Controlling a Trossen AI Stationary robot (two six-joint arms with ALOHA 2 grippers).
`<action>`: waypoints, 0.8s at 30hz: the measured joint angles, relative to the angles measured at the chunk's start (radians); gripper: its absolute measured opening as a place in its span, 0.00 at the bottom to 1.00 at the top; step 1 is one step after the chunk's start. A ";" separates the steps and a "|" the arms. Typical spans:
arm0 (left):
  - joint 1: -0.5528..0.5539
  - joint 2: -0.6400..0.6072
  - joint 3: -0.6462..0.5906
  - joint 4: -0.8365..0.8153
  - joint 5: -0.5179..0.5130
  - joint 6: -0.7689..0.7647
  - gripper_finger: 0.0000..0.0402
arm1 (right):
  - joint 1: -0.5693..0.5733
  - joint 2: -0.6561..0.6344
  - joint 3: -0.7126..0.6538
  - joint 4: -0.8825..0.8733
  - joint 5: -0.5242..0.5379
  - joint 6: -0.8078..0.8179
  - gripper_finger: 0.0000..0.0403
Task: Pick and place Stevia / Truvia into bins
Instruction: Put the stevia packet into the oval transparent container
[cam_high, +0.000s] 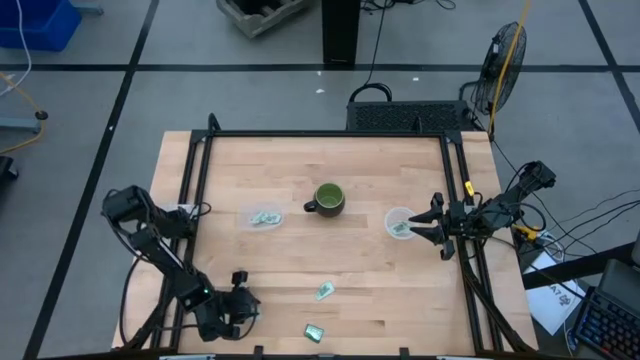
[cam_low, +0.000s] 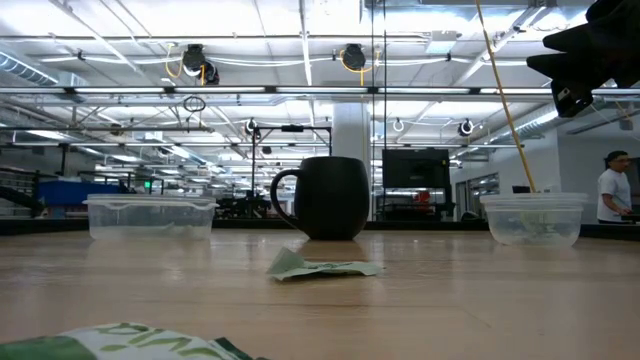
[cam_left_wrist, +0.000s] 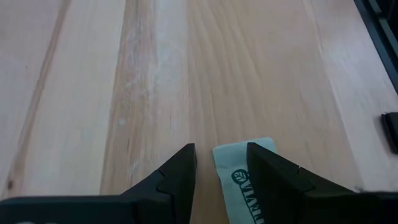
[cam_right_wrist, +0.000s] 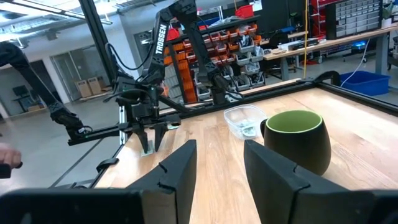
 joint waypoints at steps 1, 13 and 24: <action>0.000 0.000 0.000 0.001 -0.008 -0.002 0.37 | 0.000 0.000 0.000 0.000 0.000 0.000 0.31; 0.022 -0.003 -0.002 -0.008 -0.051 0.060 0.03 | 0.000 0.000 0.000 0.000 0.000 0.000 0.31; 0.145 -0.110 -0.005 -0.054 -0.177 0.281 0.02 | 0.000 0.000 0.000 0.000 0.000 0.000 0.31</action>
